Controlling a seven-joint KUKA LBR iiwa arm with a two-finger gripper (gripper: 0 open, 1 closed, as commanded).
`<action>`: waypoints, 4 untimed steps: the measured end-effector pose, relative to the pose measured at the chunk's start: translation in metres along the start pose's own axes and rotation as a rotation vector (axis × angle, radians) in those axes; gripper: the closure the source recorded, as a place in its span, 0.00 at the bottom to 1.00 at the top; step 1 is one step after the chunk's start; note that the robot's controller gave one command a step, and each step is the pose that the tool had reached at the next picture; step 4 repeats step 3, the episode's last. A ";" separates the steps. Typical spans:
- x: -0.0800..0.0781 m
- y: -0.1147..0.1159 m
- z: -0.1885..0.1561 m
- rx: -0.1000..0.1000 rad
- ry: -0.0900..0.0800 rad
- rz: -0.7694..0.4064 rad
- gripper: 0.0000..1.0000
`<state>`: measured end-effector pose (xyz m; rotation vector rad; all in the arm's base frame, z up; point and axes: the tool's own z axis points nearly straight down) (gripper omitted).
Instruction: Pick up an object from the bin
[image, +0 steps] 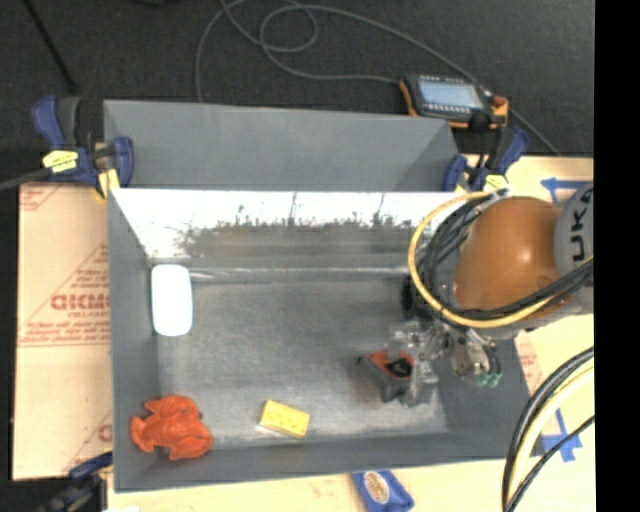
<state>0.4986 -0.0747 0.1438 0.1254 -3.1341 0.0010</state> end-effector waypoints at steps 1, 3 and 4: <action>0.000 0.000 -0.018 0.001 -0.002 0.001 1.00; -0.001 -0.001 -0.037 0.002 -0.008 0.002 1.00; -0.001 -0.001 -0.037 0.002 -0.008 0.002 1.00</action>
Offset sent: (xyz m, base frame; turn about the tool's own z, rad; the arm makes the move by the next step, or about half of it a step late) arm 0.0001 0.0001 0.0483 0.0000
